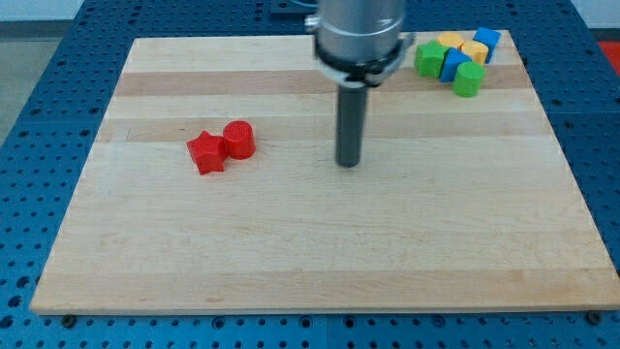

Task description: Slide the red circle towards the top center of the board

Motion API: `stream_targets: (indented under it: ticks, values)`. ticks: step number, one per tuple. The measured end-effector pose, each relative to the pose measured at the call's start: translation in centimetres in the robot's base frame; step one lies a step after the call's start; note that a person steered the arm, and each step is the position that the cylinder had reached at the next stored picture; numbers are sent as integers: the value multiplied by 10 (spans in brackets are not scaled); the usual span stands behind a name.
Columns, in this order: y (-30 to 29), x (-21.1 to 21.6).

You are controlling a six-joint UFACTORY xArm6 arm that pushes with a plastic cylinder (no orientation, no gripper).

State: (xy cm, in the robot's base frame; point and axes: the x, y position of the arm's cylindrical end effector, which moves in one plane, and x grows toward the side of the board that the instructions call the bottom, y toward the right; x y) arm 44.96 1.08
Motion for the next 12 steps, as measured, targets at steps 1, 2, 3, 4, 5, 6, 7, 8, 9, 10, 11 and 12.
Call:
stream_targets:
  ticks: [1,2,3,4,5,6,7,8,9,10,11,12]
  values:
    - [-51,12]
    - [-92,13]
    - [-122,12]
    - [-135,1]
    - [-135,-16]
    - [-132,-31]
    - [-132,-51]
    - [-121,-65]
    - [-97,-73]
    - [-71,-74]
    - [-52,-78]
    - [-39,-97]
